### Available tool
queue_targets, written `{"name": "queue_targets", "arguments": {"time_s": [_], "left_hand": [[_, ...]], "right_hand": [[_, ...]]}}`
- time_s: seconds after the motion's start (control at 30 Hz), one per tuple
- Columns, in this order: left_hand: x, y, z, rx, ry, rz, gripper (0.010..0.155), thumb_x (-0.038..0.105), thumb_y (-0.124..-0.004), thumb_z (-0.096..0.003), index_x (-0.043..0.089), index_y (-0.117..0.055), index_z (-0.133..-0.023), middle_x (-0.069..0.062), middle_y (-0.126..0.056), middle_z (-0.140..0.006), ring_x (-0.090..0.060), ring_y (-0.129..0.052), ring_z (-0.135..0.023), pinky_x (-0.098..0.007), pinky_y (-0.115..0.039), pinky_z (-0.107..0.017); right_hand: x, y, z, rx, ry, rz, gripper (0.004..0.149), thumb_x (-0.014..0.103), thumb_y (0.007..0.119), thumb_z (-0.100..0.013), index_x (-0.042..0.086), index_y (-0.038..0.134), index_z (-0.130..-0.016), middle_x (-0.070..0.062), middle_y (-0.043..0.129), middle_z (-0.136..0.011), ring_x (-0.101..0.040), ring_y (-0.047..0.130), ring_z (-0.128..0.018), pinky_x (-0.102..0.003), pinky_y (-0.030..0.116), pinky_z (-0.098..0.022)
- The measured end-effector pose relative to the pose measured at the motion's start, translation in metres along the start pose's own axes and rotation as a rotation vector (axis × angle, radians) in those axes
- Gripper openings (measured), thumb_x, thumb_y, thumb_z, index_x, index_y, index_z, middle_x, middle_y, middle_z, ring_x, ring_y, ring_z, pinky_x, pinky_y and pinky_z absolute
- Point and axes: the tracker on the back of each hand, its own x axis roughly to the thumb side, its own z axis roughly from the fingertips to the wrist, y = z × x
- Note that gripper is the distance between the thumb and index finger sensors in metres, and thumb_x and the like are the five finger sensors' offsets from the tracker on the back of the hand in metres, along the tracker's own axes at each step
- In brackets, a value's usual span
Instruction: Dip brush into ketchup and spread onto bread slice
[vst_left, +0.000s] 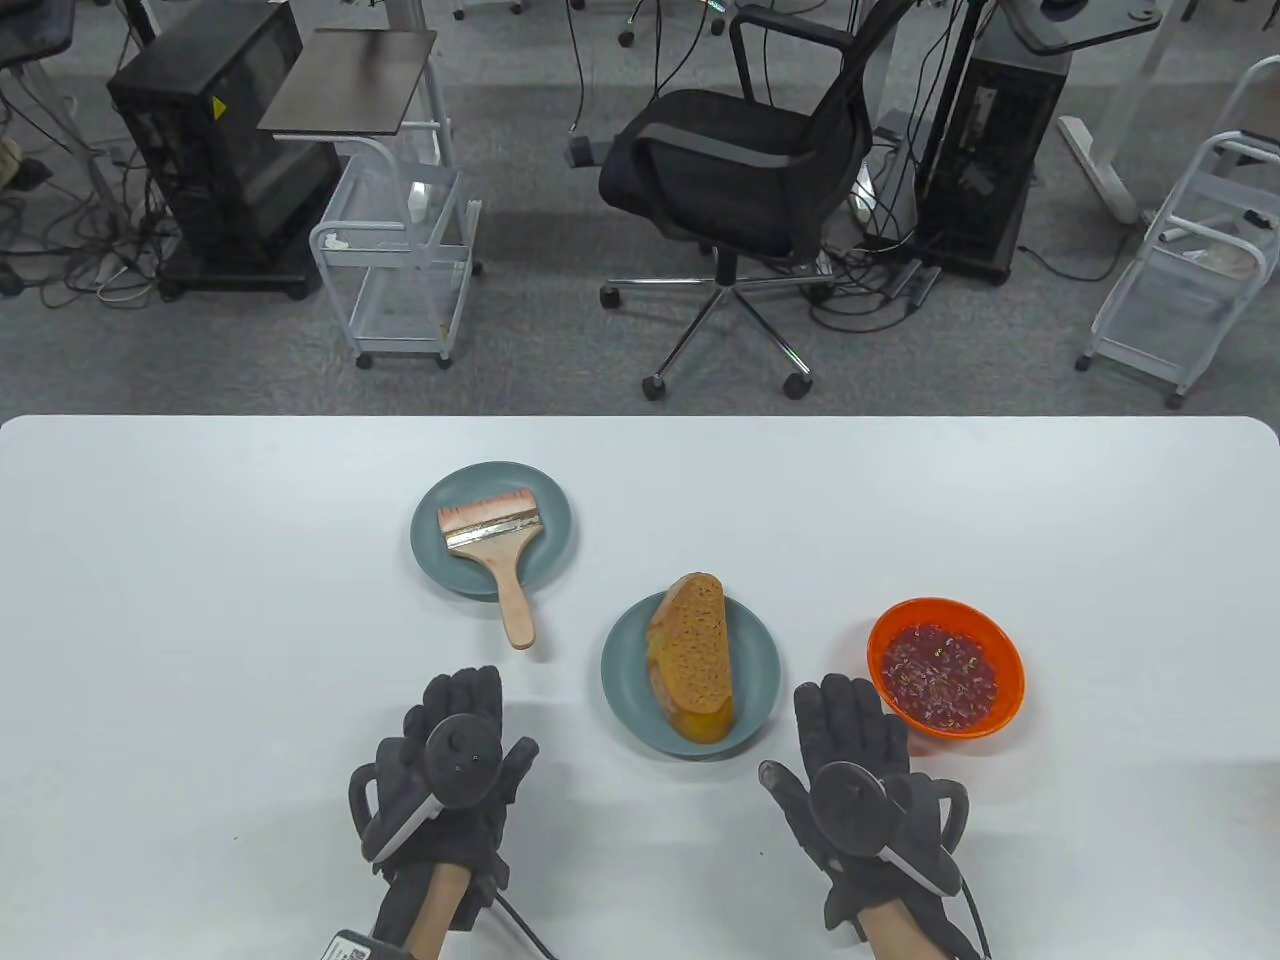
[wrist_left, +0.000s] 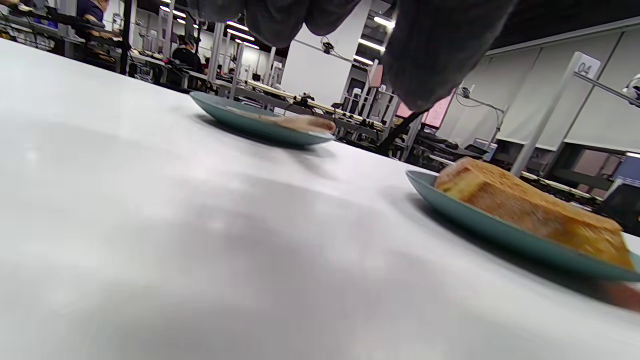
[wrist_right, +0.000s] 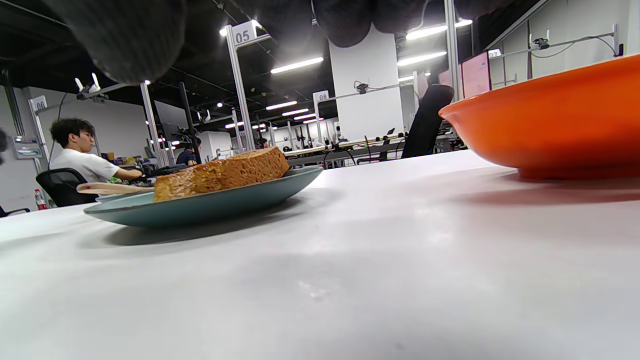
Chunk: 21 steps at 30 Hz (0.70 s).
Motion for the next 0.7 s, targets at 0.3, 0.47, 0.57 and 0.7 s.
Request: {"name": "queue_targets", "arguments": {"time_s": [0.3, 0.47, 0.57, 0.7], "left_hand": [[0.003, 0.003, -0.088, -0.077, 0.175, 0.116, 0.078, 0.044, -0.075, -0.0625, 0.008, -0.030, -0.115, -0.022, -0.036, -0.117, -0.052, -0.036, -0.107, -0.061, -0.035, -0.072], [0.015, -0.013, -0.117, -0.155, 0.225, 0.065, 0.081, 0.046, -0.075, -0.0624, 0.010, -0.026, -0.116, -0.022, -0.032, -0.118, -0.054, -0.042, -0.107, -0.064, -0.039, -0.072], [0.020, -0.021, -0.126, -0.182, 0.274, 0.006, 0.082, 0.046, -0.075, -0.0624, 0.011, -0.024, -0.115, -0.023, -0.031, -0.118, -0.054, -0.061, -0.103, -0.066, -0.049, -0.071], [0.022, -0.027, -0.131, -0.184, 0.299, -0.045, 0.079, 0.040, -0.075, -0.0631, 0.011, -0.024, -0.115, -0.022, -0.033, -0.117, -0.046, -0.074, -0.095, -0.062, -0.057, -0.068]], "right_hand": [[0.009, 0.003, -0.003, 0.010, -0.050, -0.027, 0.075, 0.053, 0.071, -0.051, 0.015, 0.042, -0.109, -0.022, 0.030, -0.111, -0.048, 0.031, -0.103, -0.066, 0.037, -0.067], [0.005, 0.002, -0.011, 0.005, -0.028, -0.062, 0.075, 0.053, 0.071, -0.052, 0.015, 0.042, -0.109, -0.022, 0.030, -0.111, -0.048, 0.030, -0.103, -0.066, 0.036, -0.068], [0.005, 0.004, -0.012, 0.014, -0.026, -0.106, 0.075, 0.053, 0.071, -0.052, 0.014, 0.042, -0.109, -0.022, 0.030, -0.111, -0.048, 0.029, -0.103, -0.067, 0.036, -0.067], [0.007, 0.004, -0.011, 0.030, -0.044, -0.092, 0.076, 0.053, 0.071, -0.052, 0.014, 0.041, -0.110, -0.022, 0.029, -0.111, -0.048, 0.028, -0.103, -0.067, 0.035, -0.068]]}}
